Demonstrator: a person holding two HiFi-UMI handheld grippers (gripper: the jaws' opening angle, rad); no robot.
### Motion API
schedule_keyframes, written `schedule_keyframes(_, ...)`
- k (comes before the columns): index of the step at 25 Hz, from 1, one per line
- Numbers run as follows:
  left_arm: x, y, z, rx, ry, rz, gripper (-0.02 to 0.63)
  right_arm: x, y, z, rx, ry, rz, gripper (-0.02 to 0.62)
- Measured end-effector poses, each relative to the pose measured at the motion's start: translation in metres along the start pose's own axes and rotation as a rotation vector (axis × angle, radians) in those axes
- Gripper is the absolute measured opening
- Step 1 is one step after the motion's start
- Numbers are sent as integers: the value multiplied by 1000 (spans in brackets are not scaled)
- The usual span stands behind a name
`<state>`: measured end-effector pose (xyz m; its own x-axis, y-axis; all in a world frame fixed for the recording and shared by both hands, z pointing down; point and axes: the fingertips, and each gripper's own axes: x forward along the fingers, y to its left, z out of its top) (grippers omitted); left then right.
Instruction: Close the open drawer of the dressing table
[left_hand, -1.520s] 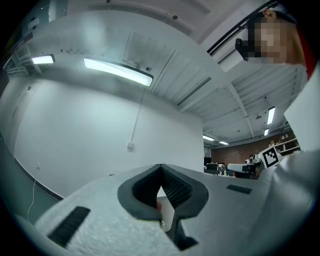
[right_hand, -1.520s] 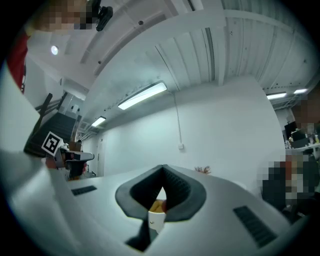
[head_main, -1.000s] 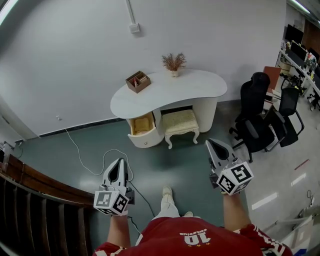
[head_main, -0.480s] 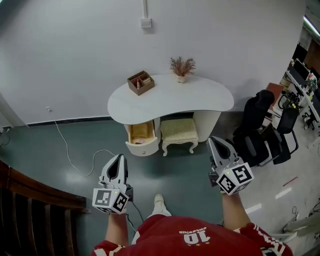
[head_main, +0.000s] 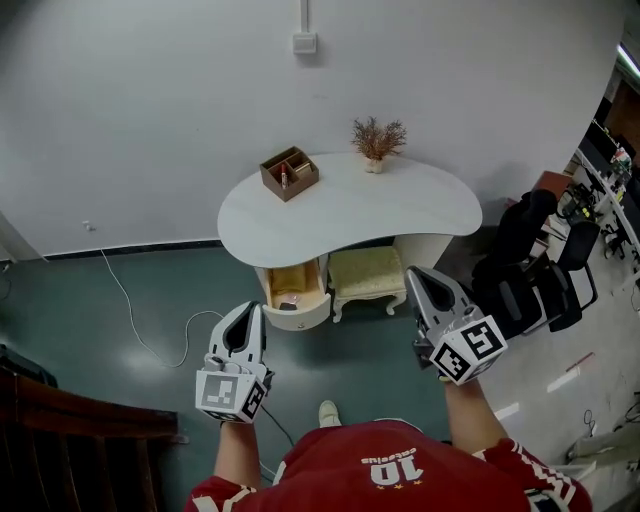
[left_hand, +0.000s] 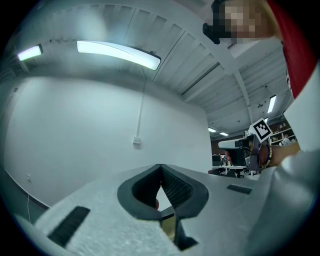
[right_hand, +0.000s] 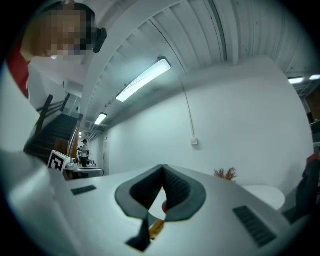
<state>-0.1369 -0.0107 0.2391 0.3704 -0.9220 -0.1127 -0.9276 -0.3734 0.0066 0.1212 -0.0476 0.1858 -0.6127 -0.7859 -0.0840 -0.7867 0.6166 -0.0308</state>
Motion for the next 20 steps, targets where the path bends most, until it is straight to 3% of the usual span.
schedule_keyframes(4,14,7,-5,-4,-12,-11,-3,16,-3,-6,2,23,12,5)
schedule_keyframes(6,22,5,-6,-9,-18,-36,216,22,-5,-4,-2,26,19,5)
schedule_keyframes(7,26,4,-7,-10,-19,-45,274,25,-5,-3,-5,27,23,5)
schedule_keyframes(10,33,6,-12,-12,-20,-39,368,34,-7,-3,7,32,32,5)
schedule_keyframes(13,37,12,-31,-26,9,-25,401,44,-1,-8,12,43,51,5)
schedule_keyframes(20,44,30,-91,-84,105,-14,403,67,7,-29,15,73,45,6)
